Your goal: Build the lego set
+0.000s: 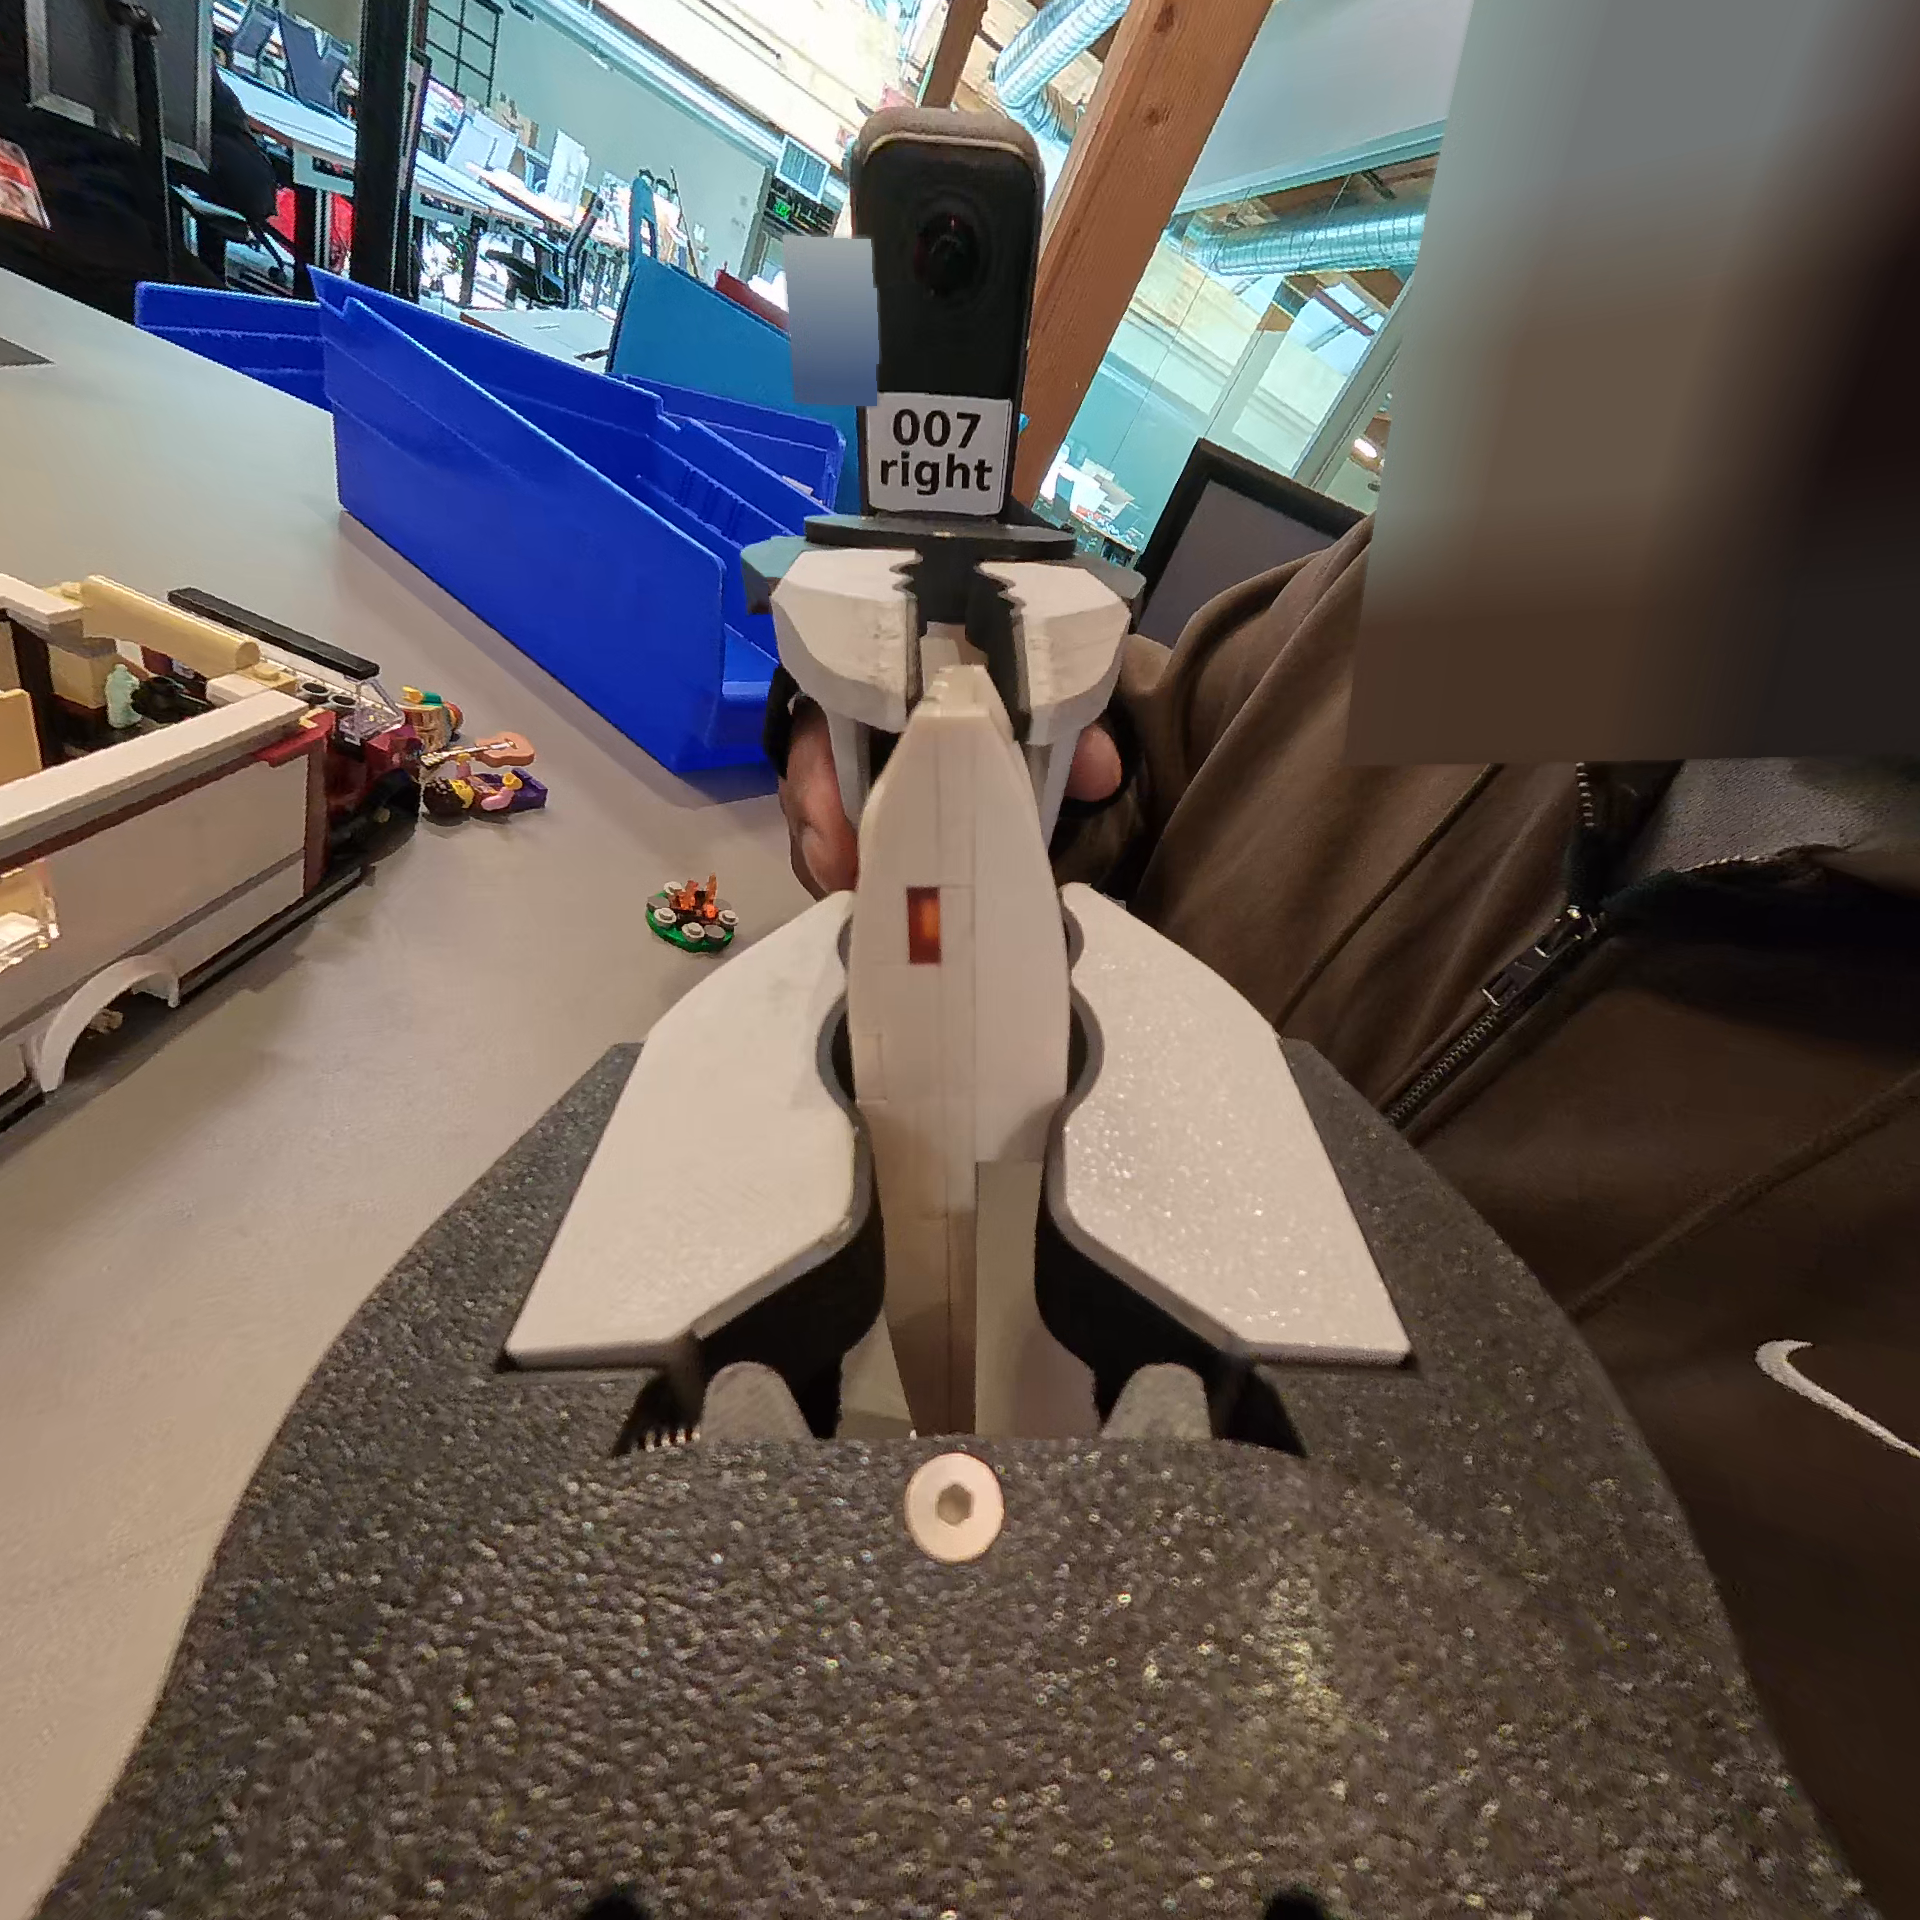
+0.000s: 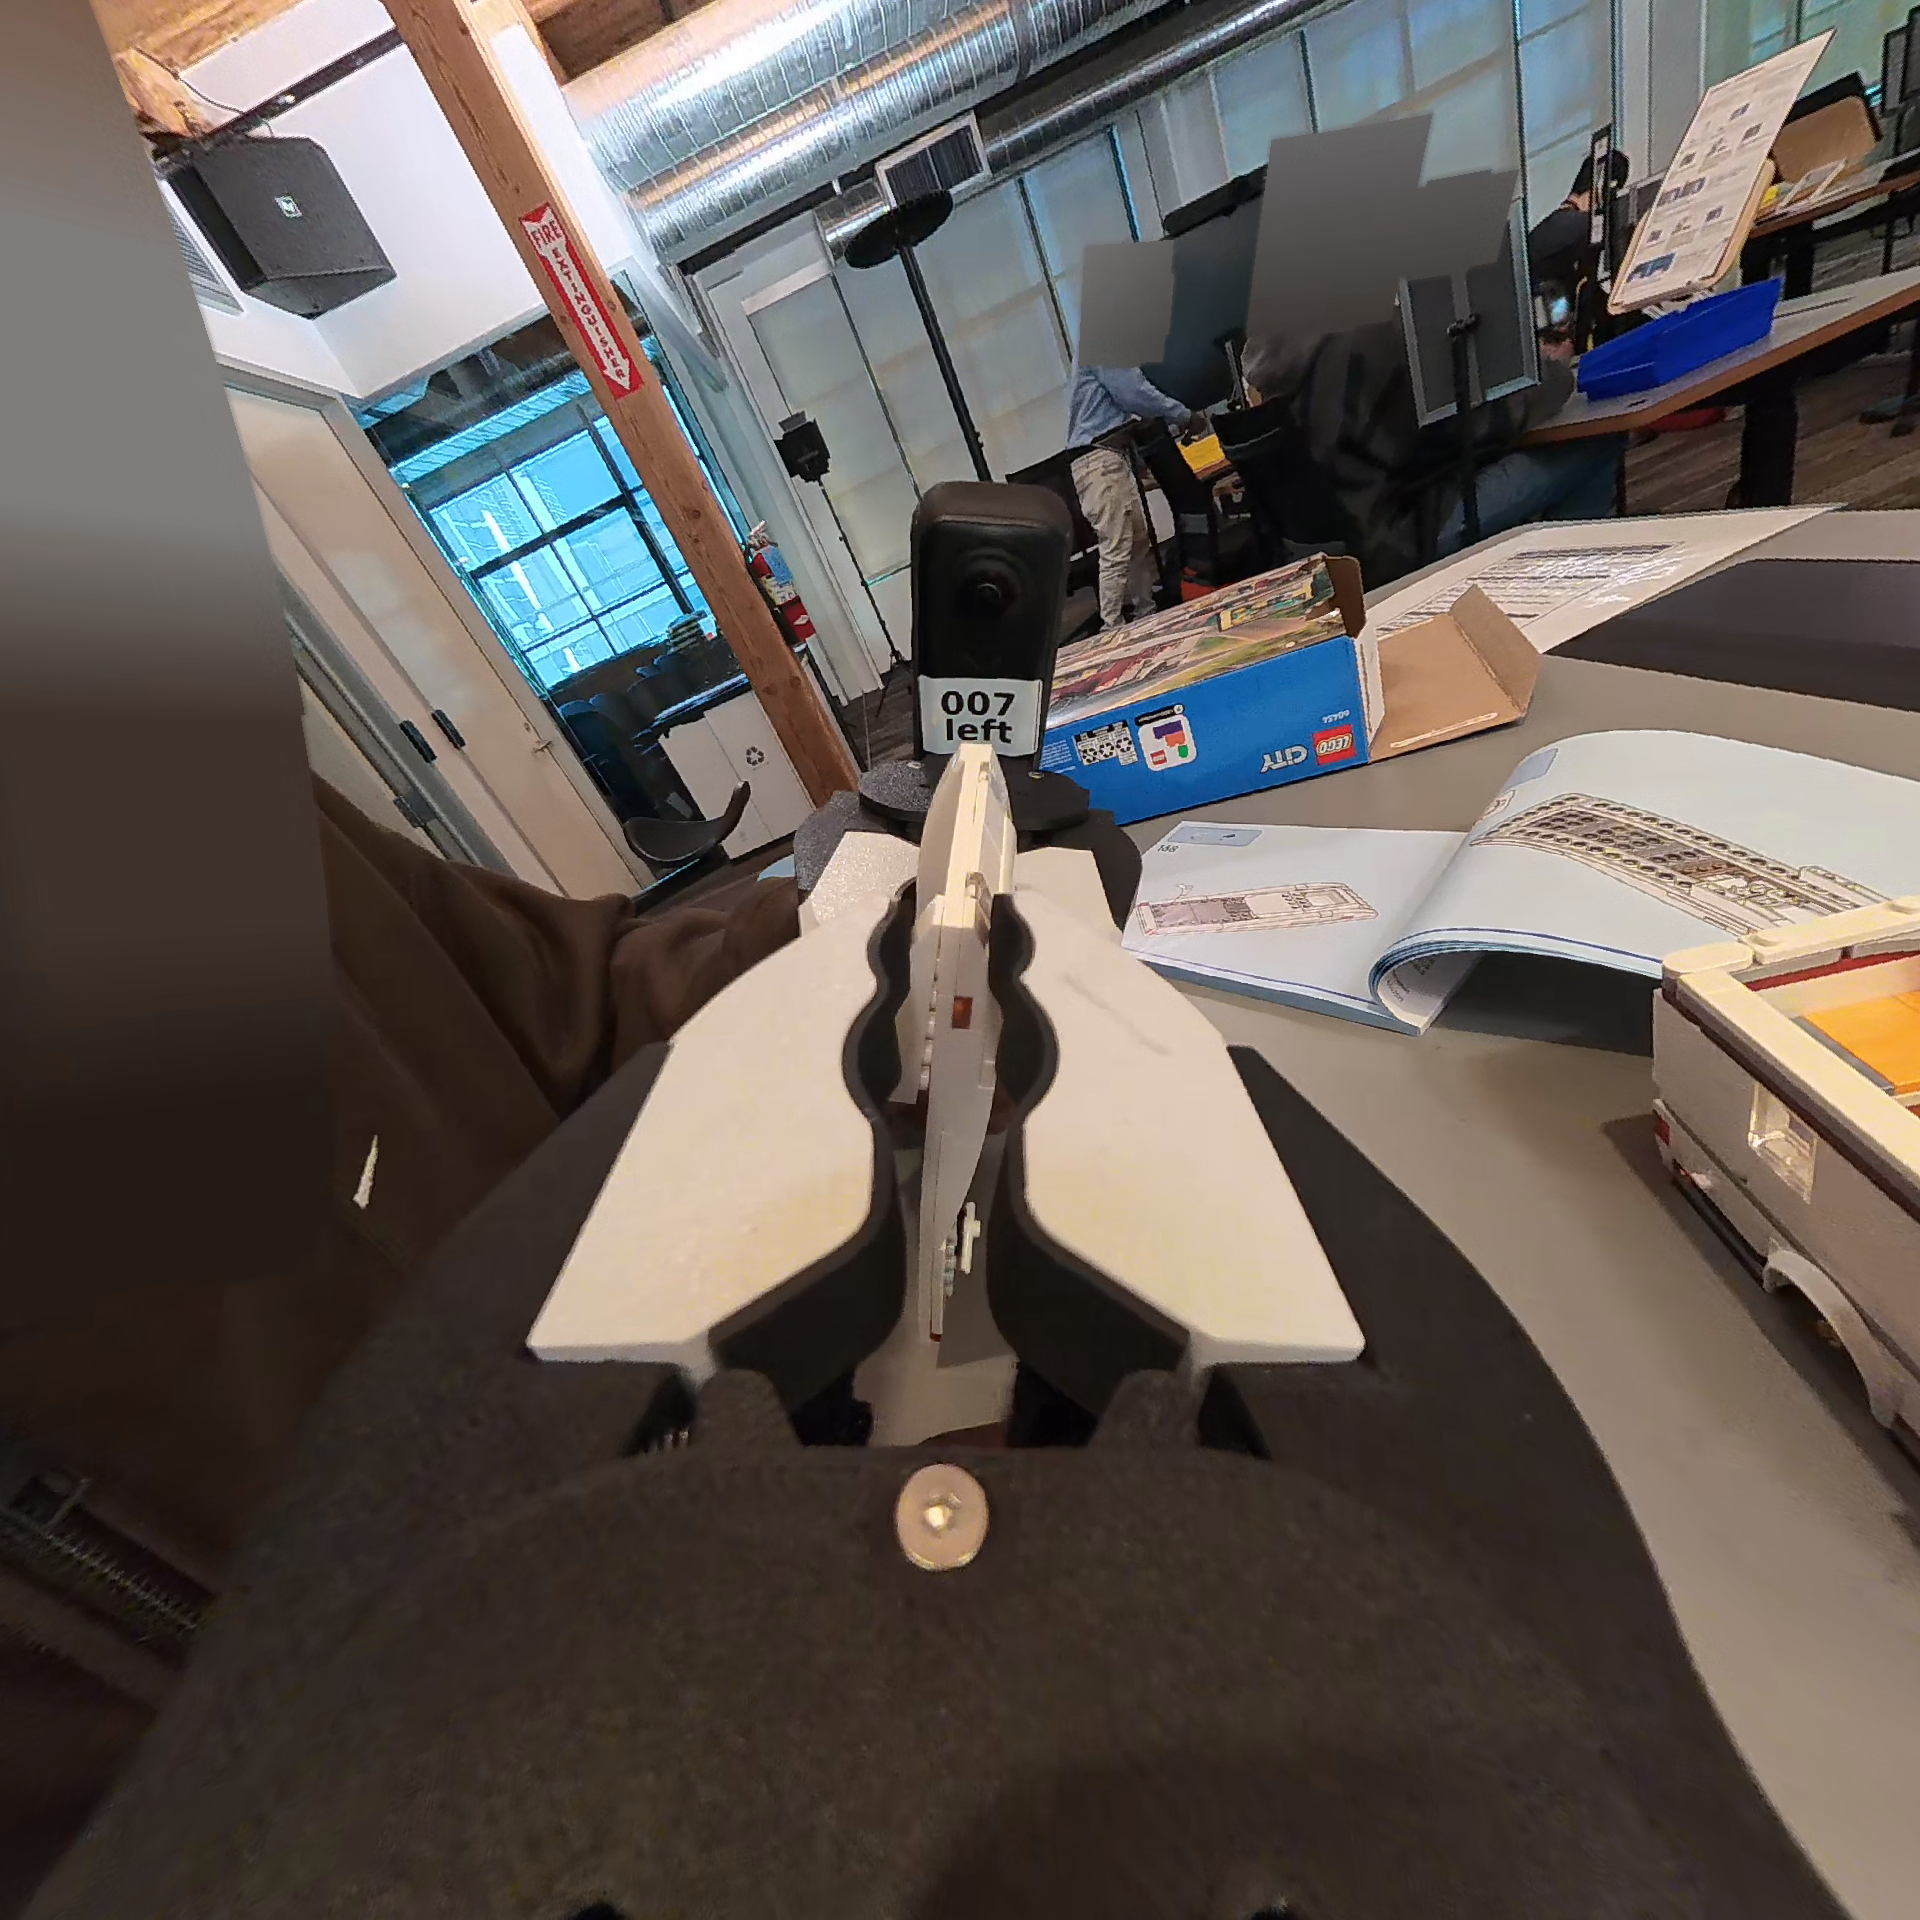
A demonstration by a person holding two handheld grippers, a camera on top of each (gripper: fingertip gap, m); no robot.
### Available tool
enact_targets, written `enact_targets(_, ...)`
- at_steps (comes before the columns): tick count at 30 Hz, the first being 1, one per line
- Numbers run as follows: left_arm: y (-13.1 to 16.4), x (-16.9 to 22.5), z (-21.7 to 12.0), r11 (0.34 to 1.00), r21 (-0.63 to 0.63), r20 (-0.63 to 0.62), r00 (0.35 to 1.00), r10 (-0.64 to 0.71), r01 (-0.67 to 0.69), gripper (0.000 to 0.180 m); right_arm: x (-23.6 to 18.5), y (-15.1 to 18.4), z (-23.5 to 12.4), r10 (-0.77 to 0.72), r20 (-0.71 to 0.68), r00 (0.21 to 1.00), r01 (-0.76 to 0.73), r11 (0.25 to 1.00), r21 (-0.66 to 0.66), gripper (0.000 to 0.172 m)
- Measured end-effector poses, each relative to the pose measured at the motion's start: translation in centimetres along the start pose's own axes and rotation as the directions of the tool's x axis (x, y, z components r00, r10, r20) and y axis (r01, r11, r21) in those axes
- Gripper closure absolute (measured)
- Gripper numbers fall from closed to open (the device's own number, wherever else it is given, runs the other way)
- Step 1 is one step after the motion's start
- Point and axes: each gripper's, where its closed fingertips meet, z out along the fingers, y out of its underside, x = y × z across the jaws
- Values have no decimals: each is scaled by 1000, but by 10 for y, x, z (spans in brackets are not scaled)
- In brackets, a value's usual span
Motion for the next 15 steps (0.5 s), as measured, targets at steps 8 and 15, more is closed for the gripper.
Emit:
enact_targets(8, -8, -6, -7, 996, 73, -8, 999, -48, 48, 149, 9, 0, -1, -22, -80, 997, 20, 1000, -23, 143)
enact_targets(15, -7, -4, -4, 996, 69, -24, 998, -54, 55, 149, 6, 11, 6, -20, -78, 997, 14, 997, -71, 142)
